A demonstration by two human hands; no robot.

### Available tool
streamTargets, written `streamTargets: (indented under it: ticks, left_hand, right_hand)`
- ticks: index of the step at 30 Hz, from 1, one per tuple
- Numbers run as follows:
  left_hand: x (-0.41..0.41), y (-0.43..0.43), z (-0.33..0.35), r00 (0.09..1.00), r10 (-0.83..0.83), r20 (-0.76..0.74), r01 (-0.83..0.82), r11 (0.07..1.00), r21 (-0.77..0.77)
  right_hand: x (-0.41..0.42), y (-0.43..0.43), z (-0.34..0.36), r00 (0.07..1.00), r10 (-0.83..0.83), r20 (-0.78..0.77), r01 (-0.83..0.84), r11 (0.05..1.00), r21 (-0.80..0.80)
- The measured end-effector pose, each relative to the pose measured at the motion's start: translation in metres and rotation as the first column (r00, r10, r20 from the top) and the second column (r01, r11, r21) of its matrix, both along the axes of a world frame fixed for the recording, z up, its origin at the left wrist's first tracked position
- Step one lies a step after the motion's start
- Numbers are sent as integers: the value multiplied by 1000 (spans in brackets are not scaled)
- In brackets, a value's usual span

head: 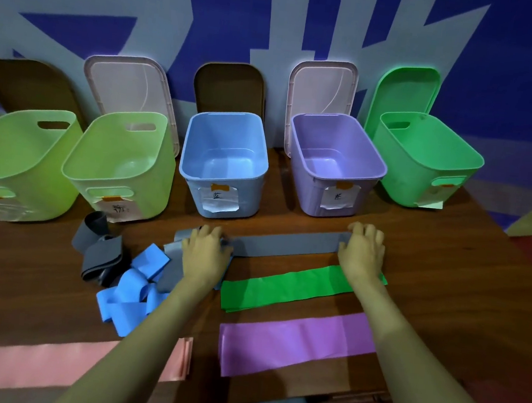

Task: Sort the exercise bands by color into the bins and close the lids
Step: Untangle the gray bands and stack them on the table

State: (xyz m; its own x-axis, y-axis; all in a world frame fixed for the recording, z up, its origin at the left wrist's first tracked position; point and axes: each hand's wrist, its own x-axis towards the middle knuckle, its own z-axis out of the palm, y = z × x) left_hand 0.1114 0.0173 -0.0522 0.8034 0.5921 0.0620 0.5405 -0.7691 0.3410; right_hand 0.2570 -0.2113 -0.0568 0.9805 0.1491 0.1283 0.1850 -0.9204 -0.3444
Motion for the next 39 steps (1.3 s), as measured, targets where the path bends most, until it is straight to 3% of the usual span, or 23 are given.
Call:
streamTargets:
  ticks: [5, 10, 13, 18, 24, 27, 30, 33, 35, 37, 39]
  left_hand:
    - [-11, -15, 0, 995, -101, -2, 101, 992, 72]
    - [-29, -12, 5, 981, -130, -142, 142, 987, 81]
    - [-45, -4, 7, 992, -90, -91, 96, 993, 64]
    - [-72, 10, 4, 997, -7, 73, 16, 992, -126]
    - [-97, 27, 4, 995, -73, 73, 89, 969, -232]
    - [-104, 33, 2, 995, -6, 104, 32, 969, -245]
    - [-108, 35, 5, 964, 114, 239, -35, 949, -314]
    - [-112, 39, 11, 916, 200, 349, -46, 913, -405]
    - [-114, 41, 14, 900, 188, 394, -4, 906, -424]
    - [-116, 40, 17, 899, 125, 419, 66, 909, -413]
    - [-119, 38, 18, 906, 58, 420, 125, 910, -395]
  right_hand:
    - [-17, 17, -4, 982, 182, -59, -184, 982, -47]
    - [-34, 30, 3, 969, 190, -158, -211, 969, -131]
    - [-55, 49, 8, 938, 328, -115, -333, 943, -20]
    - [-101, 97, 11, 773, 614, -157, -580, 786, 215]
    - [-126, 137, 18, 703, 696, -144, -651, 712, 264]
    - [-131, 146, 17, 680, 705, -202, -678, 709, 192]
    - [-129, 146, 9, 686, 673, -275, -704, 710, -18]
    - [-133, 146, 7, 716, 646, -264, -683, 726, -77]
    - [-136, 149, 14, 746, 646, -162, -657, 754, -16]
    - [-139, 155, 23, 773, 632, -50, -619, 770, 152]
    - [-142, 163, 36, 795, 596, -111, -522, 765, 377]
